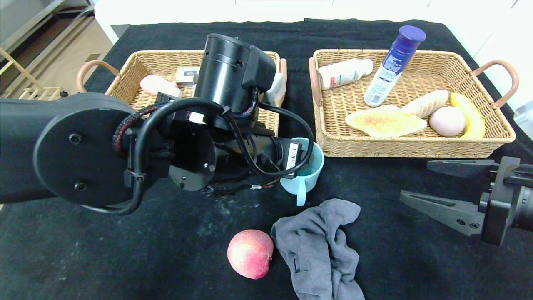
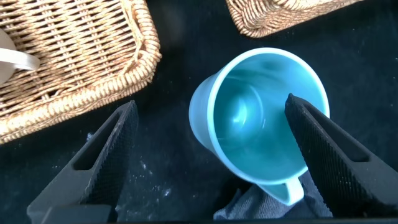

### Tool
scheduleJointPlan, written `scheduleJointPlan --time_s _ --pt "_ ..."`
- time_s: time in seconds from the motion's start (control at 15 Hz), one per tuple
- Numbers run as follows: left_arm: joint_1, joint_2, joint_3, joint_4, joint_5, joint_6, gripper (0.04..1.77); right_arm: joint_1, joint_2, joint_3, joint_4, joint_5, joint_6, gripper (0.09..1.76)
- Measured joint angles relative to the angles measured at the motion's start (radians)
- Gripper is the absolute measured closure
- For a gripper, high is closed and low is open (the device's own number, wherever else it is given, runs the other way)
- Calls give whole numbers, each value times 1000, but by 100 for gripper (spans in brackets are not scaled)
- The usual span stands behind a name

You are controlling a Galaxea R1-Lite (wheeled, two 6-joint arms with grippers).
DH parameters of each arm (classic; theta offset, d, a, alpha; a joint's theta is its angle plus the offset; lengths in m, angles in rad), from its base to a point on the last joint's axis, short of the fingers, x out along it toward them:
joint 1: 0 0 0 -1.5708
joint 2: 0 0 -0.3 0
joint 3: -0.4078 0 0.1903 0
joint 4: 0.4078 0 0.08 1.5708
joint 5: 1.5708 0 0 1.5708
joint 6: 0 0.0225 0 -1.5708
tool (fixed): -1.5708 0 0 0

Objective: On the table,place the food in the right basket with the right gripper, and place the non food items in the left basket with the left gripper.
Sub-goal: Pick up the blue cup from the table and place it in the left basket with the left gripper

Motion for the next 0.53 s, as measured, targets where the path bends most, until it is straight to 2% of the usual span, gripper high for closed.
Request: scheduleJointPlan --time_s 0.53 --pt "4 31 -2 0 -1 -11 10 0 1 -1 0 0 0 14"
